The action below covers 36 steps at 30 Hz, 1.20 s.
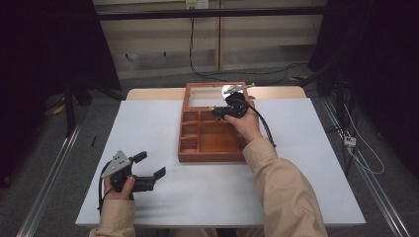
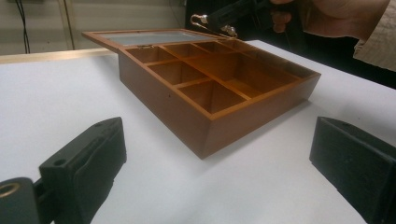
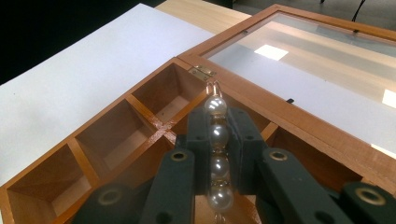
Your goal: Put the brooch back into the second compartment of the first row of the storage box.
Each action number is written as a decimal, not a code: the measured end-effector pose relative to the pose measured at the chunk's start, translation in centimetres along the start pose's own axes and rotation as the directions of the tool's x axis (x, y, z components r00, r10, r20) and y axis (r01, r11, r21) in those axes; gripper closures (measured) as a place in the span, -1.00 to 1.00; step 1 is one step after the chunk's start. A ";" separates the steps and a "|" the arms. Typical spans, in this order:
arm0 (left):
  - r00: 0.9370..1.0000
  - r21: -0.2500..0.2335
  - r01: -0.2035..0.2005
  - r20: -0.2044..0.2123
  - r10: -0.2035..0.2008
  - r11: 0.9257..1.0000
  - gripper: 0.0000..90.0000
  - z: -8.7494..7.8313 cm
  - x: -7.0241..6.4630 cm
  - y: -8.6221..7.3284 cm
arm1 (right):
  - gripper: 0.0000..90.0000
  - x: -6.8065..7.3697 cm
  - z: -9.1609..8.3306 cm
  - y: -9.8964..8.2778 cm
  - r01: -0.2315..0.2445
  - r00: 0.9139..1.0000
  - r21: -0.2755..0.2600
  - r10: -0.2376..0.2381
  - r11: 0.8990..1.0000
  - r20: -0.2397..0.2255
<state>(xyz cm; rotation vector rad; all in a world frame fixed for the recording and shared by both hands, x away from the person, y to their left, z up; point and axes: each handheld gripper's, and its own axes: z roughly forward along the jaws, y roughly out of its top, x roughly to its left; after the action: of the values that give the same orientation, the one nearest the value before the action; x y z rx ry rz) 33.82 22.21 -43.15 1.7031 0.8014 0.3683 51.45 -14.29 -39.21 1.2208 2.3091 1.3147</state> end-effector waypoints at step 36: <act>1.000 -0.001 0.003 -0.002 -0.003 1.000 -0.92 -0.1 0.1 0.0 | 0.80 0.0 2.1 0.6 0.006 1.000 0.002 -0.006 1.000 0.006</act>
<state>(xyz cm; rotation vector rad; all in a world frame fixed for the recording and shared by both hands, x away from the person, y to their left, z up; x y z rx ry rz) 33.82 22.29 -43.15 1.7002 0.8052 0.3688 52.91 -12.81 -39.96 1.2167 2.3087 1.3048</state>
